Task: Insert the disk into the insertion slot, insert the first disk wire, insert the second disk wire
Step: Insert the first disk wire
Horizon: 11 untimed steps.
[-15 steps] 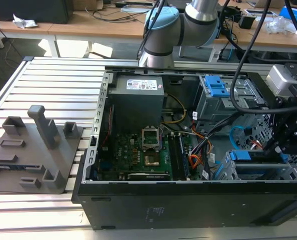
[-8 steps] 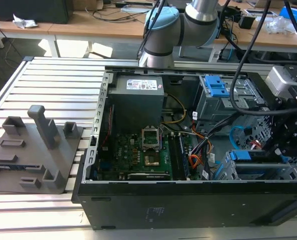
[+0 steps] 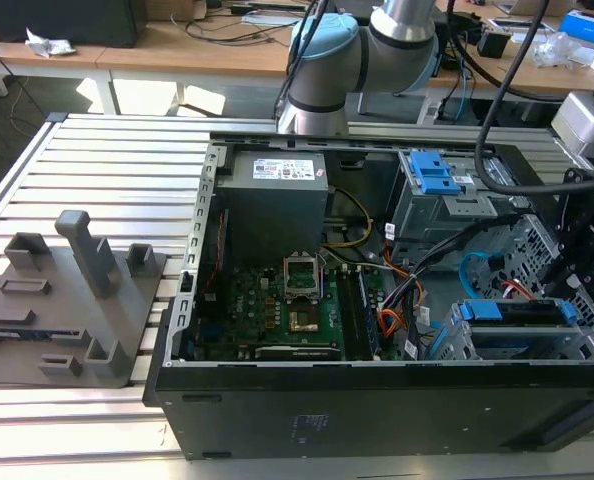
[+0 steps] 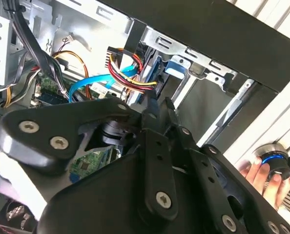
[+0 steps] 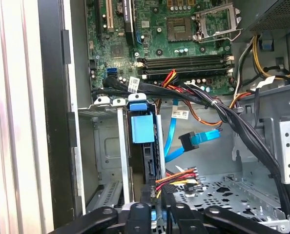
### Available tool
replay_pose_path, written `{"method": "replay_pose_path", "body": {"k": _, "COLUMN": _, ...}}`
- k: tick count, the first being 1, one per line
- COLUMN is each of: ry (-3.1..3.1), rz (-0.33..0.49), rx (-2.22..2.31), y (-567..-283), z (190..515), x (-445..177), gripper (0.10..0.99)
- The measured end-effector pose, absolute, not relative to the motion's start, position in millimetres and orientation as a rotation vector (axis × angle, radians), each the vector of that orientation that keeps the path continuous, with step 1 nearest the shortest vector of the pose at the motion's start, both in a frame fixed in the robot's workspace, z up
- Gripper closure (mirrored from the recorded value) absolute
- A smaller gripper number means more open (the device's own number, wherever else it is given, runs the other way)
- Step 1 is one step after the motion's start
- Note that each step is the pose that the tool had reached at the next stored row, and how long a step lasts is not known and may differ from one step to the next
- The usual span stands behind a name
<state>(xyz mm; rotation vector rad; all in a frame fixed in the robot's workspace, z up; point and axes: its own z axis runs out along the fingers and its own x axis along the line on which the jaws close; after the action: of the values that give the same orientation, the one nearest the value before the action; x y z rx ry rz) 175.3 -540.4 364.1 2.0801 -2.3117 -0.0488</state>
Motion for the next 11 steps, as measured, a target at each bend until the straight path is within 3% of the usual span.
{"method": "replay_pose_path", "body": {"k": 1, "ry": -2.312, "rz": -0.049, "rx": 2.080, "y": -540.4, "z": 364.7, "x": 175.3, "gripper": 0.914}}
{"method": "replay_pose_path", "body": {"k": 2, "ry": -2.312, "rz": -0.049, "rx": 2.080, "y": -540.4, "z": 365.8, "x": 175.3, "gripper": 0.976}}
{"method": "replay_pose_path", "body": {"k": 11, "ry": -2.312, "rz": -0.049, "rx": 2.080, "y": -540.5, "z": 369.4, "x": 163.6, "gripper": 0.980}}
